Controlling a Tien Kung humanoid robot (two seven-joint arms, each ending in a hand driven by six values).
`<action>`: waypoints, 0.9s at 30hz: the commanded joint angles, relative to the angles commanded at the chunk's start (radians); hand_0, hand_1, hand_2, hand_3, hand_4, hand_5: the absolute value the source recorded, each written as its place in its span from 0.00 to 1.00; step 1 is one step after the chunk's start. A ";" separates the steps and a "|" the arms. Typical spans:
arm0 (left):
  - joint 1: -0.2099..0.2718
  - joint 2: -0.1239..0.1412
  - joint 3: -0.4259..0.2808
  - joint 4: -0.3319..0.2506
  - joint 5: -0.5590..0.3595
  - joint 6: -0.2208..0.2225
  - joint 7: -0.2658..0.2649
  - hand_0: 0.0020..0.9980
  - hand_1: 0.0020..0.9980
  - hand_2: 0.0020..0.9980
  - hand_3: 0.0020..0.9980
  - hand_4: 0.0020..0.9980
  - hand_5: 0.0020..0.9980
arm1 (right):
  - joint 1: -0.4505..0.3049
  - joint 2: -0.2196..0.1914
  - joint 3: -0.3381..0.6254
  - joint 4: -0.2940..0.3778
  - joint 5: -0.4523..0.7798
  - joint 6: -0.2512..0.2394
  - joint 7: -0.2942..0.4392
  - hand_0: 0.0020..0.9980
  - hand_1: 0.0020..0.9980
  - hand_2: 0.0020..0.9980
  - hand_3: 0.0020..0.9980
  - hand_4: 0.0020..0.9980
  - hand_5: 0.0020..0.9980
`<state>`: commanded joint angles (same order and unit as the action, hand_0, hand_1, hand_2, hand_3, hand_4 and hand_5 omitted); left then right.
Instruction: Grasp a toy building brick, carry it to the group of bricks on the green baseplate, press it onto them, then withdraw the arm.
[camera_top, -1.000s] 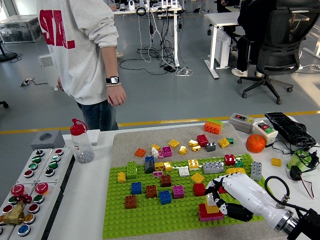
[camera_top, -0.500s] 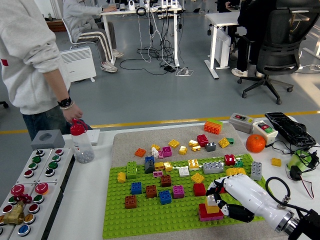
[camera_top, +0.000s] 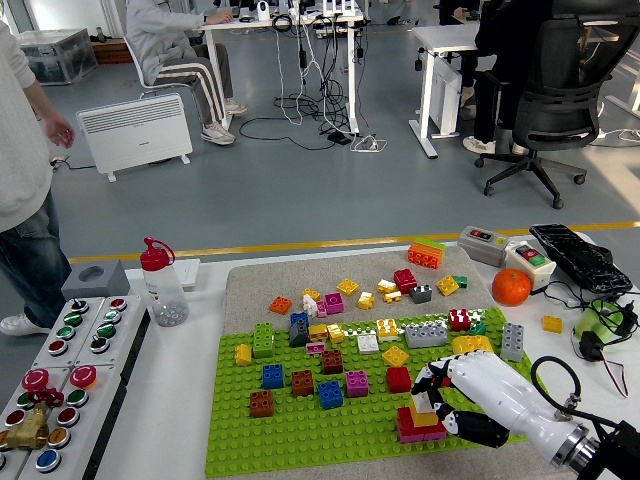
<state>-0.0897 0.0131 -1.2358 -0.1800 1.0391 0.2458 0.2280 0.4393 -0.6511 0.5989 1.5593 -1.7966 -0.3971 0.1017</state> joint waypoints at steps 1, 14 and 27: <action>0.000 0.000 0.000 0.000 0.000 0.000 0.000 0.67 0.61 0.57 0.43 0.24 1.00 | 0.000 0.000 0.000 0.001 0.000 0.000 0.000 0.44 0.52 0.55 0.54 0.23 0.13; 0.003 0.000 0.002 0.000 0.000 -0.001 0.000 0.67 0.61 0.57 0.43 0.24 1.00 | -0.004 0.002 -0.001 0.003 -0.003 -0.001 -0.001 0.43 0.52 0.55 0.54 0.24 0.12; -0.001 0.000 0.003 0.000 -0.005 0.000 -0.002 0.67 0.61 0.57 0.43 0.24 1.00 | -0.006 0.004 0.003 0.000 -0.005 0.000 -0.003 0.42 0.52 0.55 0.54 0.24 0.12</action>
<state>-0.0907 0.0136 -1.2323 -0.1800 1.0338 0.2454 0.2258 0.4336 -0.6467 0.6015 1.5593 -1.8014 -0.3972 0.0989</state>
